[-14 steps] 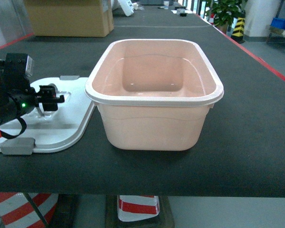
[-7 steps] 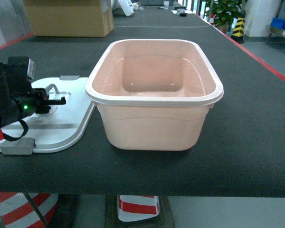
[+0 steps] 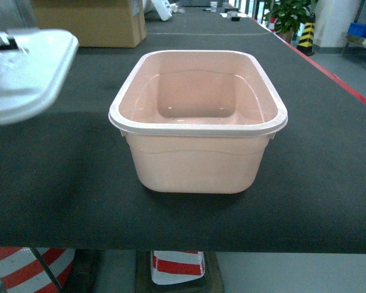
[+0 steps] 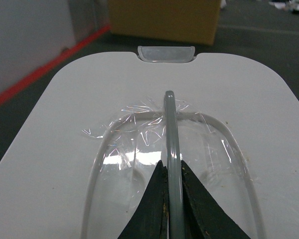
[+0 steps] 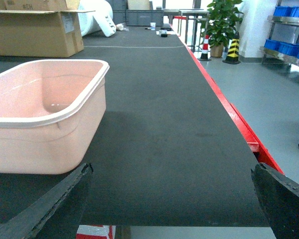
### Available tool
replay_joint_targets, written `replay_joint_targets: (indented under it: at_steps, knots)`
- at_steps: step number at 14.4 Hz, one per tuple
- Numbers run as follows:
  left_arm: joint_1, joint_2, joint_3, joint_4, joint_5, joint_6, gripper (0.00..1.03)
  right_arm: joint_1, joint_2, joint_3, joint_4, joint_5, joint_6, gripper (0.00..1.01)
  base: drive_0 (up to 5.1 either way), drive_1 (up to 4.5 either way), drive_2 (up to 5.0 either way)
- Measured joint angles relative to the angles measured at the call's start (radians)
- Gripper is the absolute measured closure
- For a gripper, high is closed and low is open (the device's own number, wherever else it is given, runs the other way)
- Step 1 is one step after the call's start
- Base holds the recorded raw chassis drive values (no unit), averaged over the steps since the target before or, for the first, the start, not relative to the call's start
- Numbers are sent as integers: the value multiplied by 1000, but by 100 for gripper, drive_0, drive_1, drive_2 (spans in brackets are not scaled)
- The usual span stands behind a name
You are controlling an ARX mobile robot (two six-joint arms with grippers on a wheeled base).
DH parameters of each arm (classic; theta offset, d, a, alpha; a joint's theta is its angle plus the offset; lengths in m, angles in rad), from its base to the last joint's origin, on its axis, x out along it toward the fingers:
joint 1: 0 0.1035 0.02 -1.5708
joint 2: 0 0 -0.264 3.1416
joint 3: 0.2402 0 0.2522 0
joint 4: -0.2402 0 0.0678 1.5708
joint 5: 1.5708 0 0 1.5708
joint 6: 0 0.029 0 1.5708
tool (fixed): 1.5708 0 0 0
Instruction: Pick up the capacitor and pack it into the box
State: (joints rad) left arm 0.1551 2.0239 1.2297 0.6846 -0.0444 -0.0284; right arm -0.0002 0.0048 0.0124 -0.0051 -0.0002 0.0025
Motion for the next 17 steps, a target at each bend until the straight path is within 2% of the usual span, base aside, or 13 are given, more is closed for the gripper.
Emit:
replay_joint_targets:
  at_steps: [3, 6, 8, 9, 13, 15, 17]
  knots:
    - [-11, -133, 0, -79, -50, -3, 101, 0, 0, 0, 0, 0, 0, 3, 0, 0, 0]
    - [-98, -229, -3, -124, -108, -2, 101, 0, 0, 0, 0, 0, 0, 3, 0, 0, 0]
    - [-183, -265, -3, -145, -133, -3, 101, 0, 0, 0, 0, 0, 0, 3, 0, 0, 0]
    - [-298, -262, 2, -158, -171, -11, 101, 0, 0, 0, 0, 0, 0, 3, 0, 0, 0]
    - [-538, -130, 106, -211, -279, -73, 101, 0, 0, 0, 0, 0, 0, 3, 0, 0, 0]
    - [-612, -79, 153, -226, -327, -104, 101, 0, 0, 0, 0, 0, 0, 3, 0, 0, 0]
    - [-651, -26, 201, -237, -369, -122, 101, 0, 0, 0, 0, 0, 0, 3, 0, 0, 0]
